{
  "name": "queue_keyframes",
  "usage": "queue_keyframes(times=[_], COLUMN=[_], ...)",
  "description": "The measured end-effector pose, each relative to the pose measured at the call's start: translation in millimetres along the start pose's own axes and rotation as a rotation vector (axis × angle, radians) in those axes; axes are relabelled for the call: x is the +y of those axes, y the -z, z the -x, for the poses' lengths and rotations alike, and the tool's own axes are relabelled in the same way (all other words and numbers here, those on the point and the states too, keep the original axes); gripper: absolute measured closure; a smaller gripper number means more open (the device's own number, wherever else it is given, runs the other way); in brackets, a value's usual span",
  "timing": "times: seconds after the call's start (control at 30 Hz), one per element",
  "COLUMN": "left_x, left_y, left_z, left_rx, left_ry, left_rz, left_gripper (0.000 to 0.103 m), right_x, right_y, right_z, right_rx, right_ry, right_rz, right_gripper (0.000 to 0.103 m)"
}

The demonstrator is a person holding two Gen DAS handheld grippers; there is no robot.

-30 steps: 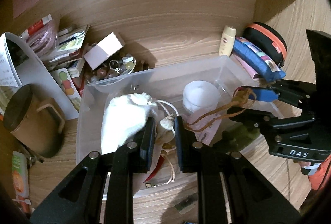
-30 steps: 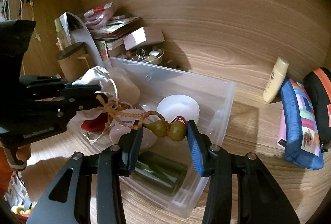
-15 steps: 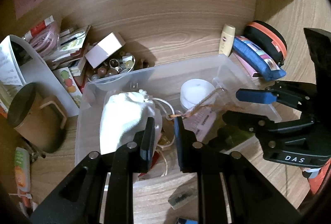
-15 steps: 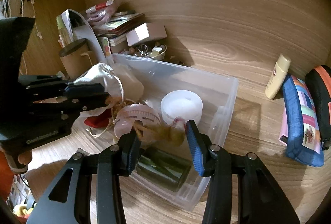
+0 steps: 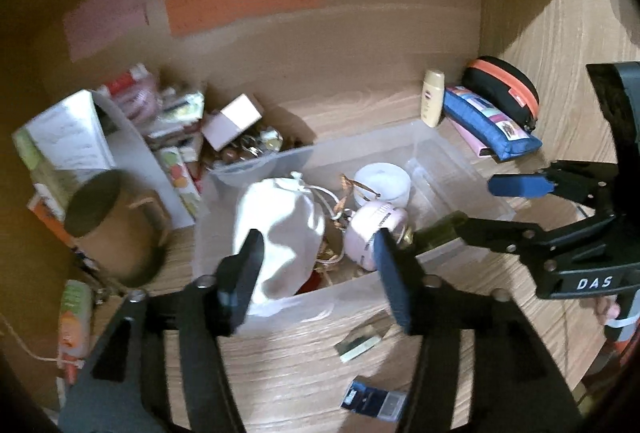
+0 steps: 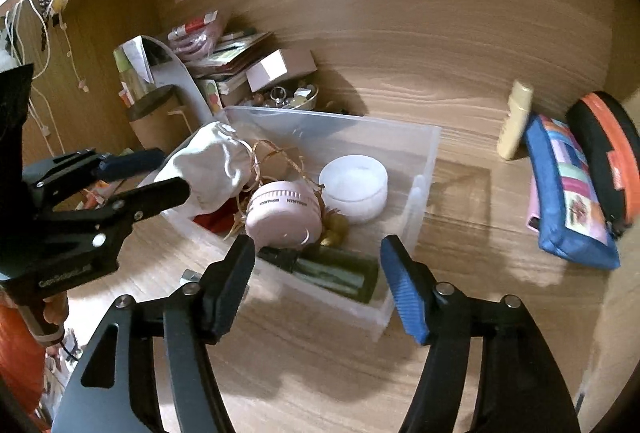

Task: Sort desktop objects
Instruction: 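Move both tools back toward the blue card and grey device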

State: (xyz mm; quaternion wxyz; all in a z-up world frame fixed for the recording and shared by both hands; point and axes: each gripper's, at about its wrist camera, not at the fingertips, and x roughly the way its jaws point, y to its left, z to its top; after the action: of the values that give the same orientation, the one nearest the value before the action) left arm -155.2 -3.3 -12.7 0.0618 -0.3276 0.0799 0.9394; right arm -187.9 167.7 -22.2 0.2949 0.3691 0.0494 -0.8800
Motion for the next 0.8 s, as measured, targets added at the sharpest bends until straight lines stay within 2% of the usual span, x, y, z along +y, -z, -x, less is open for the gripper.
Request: queue_keyframes(times=[0.1,0.2,0.33,0.4,0.57,0.8], left_x=[-1.8,-2.5,-6.7,-9.7,-15.2,-25.1], left_y=[4.7,10.7,23.8,32.3,52.2,87.6], left_z=[14.0,25.3,34.6,35.8,33.0,15.8], left_rx=[-0.024,-0.046,-0.049,-0.041,-0.006,0.093], left_ry=[-0.021,-0.04,-0.042,-0.045,-0.031,0.019], left_rz=[-0.007,-0.01,-0.019,-0.024,-0.033,-0.064], left_gripper=[0.031,0.022,0.017,0.01,0.009,0.009], right_x=[8.5,16.9,25.9,28.4,29.3,28.7], right_y=[6.0,13.3,26.0,32.8,47.6,65.2], right_z=[12.7,23.7,35.0,37.1,35.7,29.2], right_rx=[-0.025,-0.042,-0.062,-0.058,-0.037,-0.009], right_ry=[0.042,0.06,0.077,0.079,0.072,0.065], right_rz=[0.021,0.03,0.04,0.039,0.016,-0.006], right_gripper=[0.041,0.032,0.03,0.029,0.029,0.029])
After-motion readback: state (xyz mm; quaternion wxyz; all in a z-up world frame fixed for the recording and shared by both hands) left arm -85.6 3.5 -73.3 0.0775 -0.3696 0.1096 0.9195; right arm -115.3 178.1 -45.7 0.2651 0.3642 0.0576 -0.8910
